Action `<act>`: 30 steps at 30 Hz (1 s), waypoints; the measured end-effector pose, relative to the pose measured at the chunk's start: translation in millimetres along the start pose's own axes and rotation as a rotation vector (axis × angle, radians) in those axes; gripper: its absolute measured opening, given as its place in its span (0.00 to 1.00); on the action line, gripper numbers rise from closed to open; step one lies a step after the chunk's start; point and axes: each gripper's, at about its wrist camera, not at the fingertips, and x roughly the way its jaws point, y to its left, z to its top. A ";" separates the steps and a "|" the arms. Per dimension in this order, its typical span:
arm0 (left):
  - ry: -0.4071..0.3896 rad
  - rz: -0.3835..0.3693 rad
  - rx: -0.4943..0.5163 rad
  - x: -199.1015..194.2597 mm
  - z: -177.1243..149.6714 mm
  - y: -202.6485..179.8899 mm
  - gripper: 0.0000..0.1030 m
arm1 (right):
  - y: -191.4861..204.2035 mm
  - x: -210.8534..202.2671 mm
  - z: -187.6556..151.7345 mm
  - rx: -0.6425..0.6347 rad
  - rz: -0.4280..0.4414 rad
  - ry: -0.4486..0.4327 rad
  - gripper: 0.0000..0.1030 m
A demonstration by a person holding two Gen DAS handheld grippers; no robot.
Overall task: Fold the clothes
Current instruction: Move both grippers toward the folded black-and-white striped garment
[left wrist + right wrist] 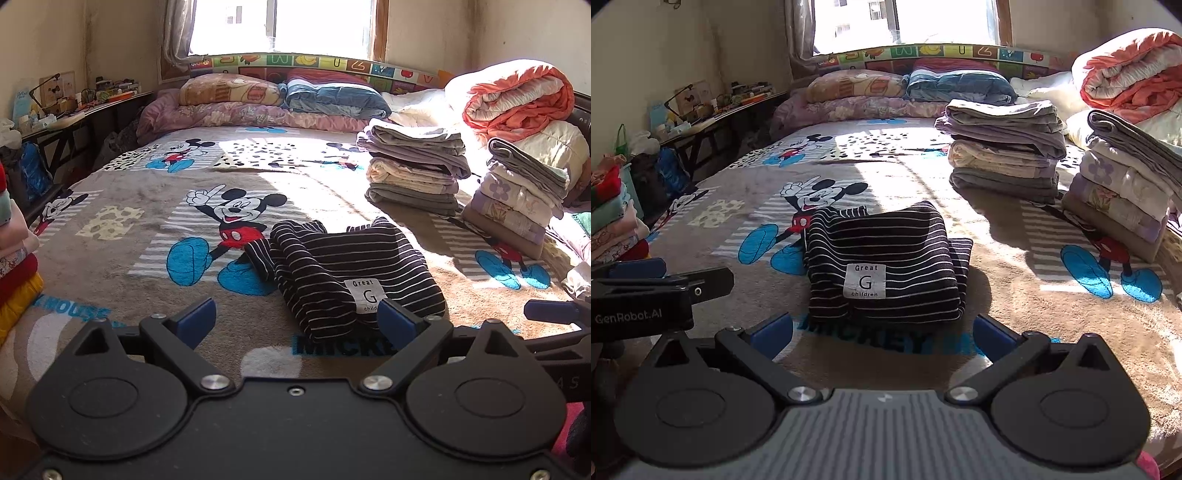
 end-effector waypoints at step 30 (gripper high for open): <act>0.021 0.003 0.000 6.6 -3.2 -2.1 0.92 | -4.3 4.3 -3.7 0.011 0.010 0.015 1.00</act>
